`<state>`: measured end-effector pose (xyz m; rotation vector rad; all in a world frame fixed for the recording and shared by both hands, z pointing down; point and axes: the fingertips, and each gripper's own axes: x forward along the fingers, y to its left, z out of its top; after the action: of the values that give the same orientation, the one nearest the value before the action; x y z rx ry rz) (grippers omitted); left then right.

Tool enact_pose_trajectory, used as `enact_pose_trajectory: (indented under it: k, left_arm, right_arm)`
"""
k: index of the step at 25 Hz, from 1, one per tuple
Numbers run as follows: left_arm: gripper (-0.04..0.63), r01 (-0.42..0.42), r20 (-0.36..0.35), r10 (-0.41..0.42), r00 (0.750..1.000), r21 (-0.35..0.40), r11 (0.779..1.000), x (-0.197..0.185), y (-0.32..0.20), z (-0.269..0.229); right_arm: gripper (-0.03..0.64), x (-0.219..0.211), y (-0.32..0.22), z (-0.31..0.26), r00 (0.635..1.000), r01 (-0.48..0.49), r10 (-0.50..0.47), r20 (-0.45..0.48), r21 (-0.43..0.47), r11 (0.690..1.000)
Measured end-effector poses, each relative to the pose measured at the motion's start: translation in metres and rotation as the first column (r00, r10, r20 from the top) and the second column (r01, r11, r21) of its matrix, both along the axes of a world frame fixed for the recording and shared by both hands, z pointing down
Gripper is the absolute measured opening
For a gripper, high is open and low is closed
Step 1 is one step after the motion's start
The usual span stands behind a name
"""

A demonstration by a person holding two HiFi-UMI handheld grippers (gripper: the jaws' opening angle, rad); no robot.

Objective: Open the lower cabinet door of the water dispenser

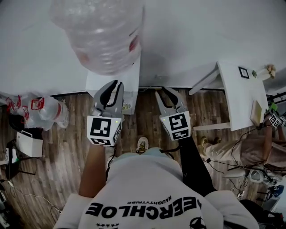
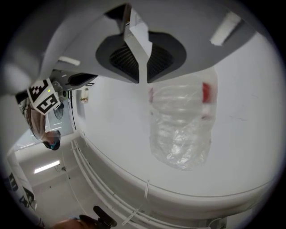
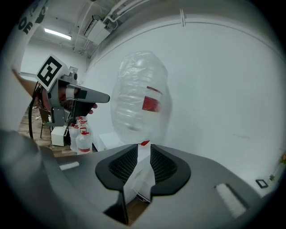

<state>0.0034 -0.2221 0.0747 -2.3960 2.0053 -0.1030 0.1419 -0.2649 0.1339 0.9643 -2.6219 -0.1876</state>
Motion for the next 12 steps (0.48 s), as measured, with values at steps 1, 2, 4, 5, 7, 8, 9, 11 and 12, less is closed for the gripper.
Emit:
enact_pose_trajectory:
  k: [1, 2, 4, 5, 7, 8, 9, 11, 12]
  left_arm:
    - [0.058, 0.002, 0.001, -0.002, 1.000, -0.002, 1.000, 0.005, -0.005, 0.001]
    - [0.058, 0.004, 0.003, -0.004, 1.000, -0.005, 1.000, 0.010, -0.010, 0.001]
    - [0.058, 0.008, 0.009, -0.008, 1.000, -0.008, 1.000, 0.018, -0.019, 0.003]
    - [0.058, 0.012, 0.012, -0.012, 1.000, -0.008, 1.000, 0.021, -0.023, 0.004]
    - [0.057, 0.021, 0.020, -0.021, 1.000, -0.012, 1.000, 0.026, -0.029, 0.006]
    - [0.057, 0.025, 0.025, -0.025, 0.999, -0.014, 1.000, 0.029, -0.031, 0.007]
    - [0.057, 0.028, 0.029, -0.028, 0.999, -0.016, 0.999, 0.031, -0.034, 0.009]
    - [0.057, 0.027, 0.037, -0.026, 0.999, -0.017, 0.999, 0.037, -0.037, 0.010]
    - [0.057, 0.022, 0.043, -0.022, 0.999, -0.019, 1.000, 0.039, -0.038, 0.011]
  right_arm:
    - [0.069, 0.003, -0.004, 0.000, 1.000, 0.009, -0.009, 0.004, -0.001, 1.000]
    - [0.069, 0.006, -0.008, 0.001, 1.000, 0.021, -0.021, 0.004, -0.001, 1.000]
    - [0.069, 0.011, -0.015, 0.004, 0.999, 0.047, -0.047, -0.003, 0.009, 0.999]
    - [0.070, 0.013, -0.017, 0.006, 0.998, 0.059, -0.059, -0.008, 0.015, 0.998]
    - [0.070, 0.016, -0.022, 0.010, 0.997, 0.078, -0.078, -0.011, 0.018, 0.997]
    - [0.070, 0.018, -0.024, 0.013, 0.997, 0.082, -0.082, -0.008, 0.014, 0.997]
    - [0.069, 0.021, -0.026, 0.015, 0.997, 0.083, -0.083, -0.002, 0.008, 0.997]
    - [0.070, 0.025, -0.032, 0.019, 0.997, 0.081, -0.081, 0.014, -0.006, 0.997]
    - [0.069, 0.026, -0.035, 0.022, 0.997, 0.079, -0.078, 0.021, -0.014, 0.997]
